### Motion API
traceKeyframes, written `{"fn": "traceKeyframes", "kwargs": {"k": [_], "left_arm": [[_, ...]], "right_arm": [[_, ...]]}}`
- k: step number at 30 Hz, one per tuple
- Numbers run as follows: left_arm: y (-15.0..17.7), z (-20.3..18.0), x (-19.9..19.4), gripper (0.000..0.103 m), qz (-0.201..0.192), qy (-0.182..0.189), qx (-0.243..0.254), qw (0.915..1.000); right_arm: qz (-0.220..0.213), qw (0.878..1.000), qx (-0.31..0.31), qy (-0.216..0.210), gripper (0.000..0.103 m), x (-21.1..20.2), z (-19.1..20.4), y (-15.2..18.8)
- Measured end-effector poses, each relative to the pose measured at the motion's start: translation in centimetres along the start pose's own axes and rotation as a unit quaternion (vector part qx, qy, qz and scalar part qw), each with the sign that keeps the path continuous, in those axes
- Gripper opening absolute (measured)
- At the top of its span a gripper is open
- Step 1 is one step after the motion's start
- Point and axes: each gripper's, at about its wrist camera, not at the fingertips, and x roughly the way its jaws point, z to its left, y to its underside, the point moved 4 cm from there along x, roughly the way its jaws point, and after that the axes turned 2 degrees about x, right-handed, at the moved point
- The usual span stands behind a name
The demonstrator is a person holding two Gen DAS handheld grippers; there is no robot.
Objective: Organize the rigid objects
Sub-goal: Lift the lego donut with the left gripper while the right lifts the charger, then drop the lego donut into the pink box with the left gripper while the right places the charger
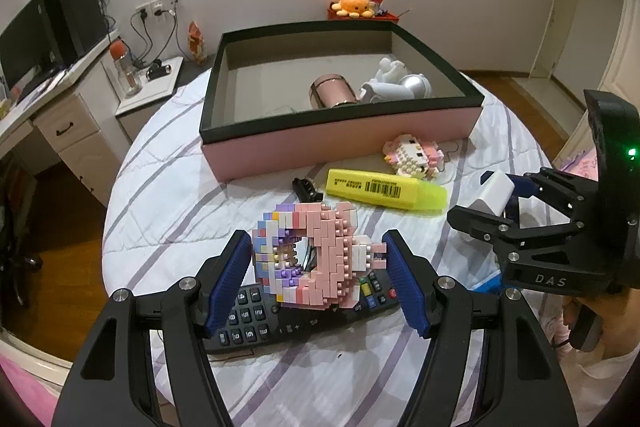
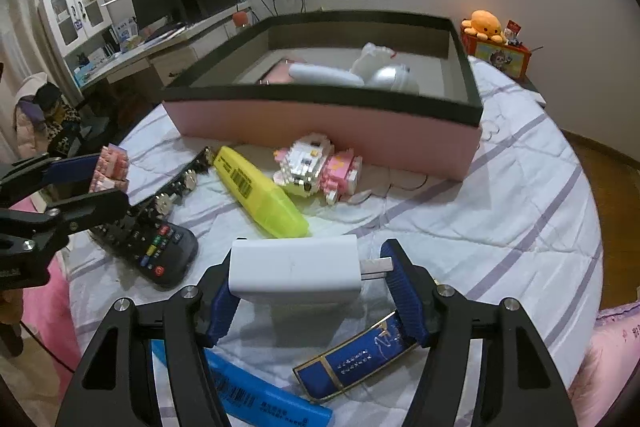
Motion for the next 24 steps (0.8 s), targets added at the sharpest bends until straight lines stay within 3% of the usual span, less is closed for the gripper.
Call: {"fn": "traceKeyframes", "kwargs": {"k": [6, 14, 24], "left_arm": [[-1.2, -0.5, -0.3, 0.069, -0.007, -0.004, 0.010, 0.9999], [-5.3, -2.1, -0.4, 0.069, -0.025, 0.006, 0.046, 0.9986], [-10.9, -1.4, 2.4, 0.069, -0.024, 0.003, 0.070, 0.9973]], "right_arm": [[-0.024, 1.000, -0.004, -0.001, 0.068, -1.7, 0.0, -1.6], [-0.053, 0.998, -0.021, -0.019, 0.068, -3.1, 0.3, -5.1], [-0.057, 0.997, -0.040, -0.012, 0.068, -1.5, -1.1, -10.4]]}}
